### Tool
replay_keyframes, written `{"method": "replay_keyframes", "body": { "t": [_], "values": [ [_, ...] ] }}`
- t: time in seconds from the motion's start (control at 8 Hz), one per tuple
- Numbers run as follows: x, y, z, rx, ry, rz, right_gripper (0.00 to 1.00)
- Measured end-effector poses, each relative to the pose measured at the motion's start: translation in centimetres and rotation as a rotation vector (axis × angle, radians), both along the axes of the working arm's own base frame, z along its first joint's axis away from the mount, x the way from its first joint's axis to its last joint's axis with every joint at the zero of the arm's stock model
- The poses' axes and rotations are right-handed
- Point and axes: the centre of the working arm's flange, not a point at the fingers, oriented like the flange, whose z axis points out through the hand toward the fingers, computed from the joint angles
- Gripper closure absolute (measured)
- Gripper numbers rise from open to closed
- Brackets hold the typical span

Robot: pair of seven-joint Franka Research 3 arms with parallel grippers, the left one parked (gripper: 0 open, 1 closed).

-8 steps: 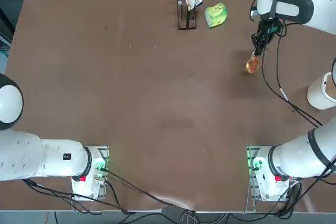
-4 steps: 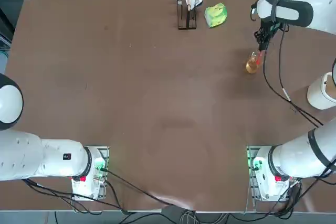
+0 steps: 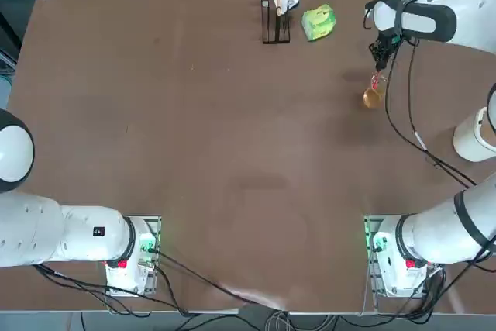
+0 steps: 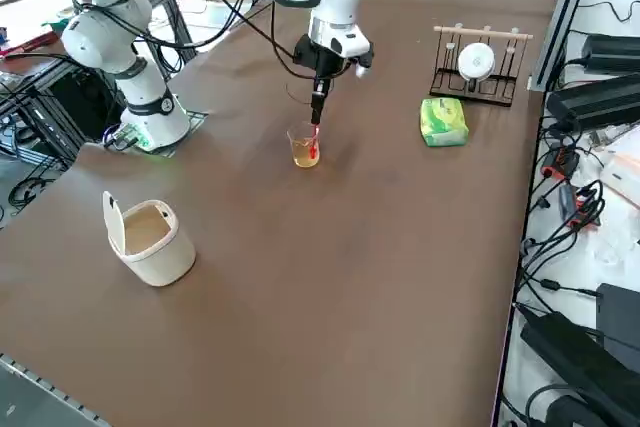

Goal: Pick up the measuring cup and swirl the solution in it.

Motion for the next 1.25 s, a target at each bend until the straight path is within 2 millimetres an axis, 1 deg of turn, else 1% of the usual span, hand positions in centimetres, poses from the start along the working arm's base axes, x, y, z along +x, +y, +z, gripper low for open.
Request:
{"method": "replay_keyframes", "body": {
  "t": [0.12, 0.25, 0.62, 0.75, 1.0, 1.12, 1.25],
  "values": [
    [-0.2, 0.8, -0.3, 0.025, 0.006, -0.038, 0.98],
    [-0.4, 1.1, -0.5, 0.051, 0.022, -0.067, 0.98],
    [-1.4, 0.8, -1.0, 0.051, 0.106, -0.067, 0.98],
    [-1.5, 0.2, -1.0, 0.047, 0.122, -0.034, 0.98],
    [-1.3, -2.1, -1.0, -0.019, 0.127, 0.029, 0.98],
    [-1.1, -2.8, -0.9, -0.048, 0.119, 0.049, 0.98],
    [-0.8, -3.0, -0.8, -0.05, 0.098, 0.055, 0.98]
  ]
}}
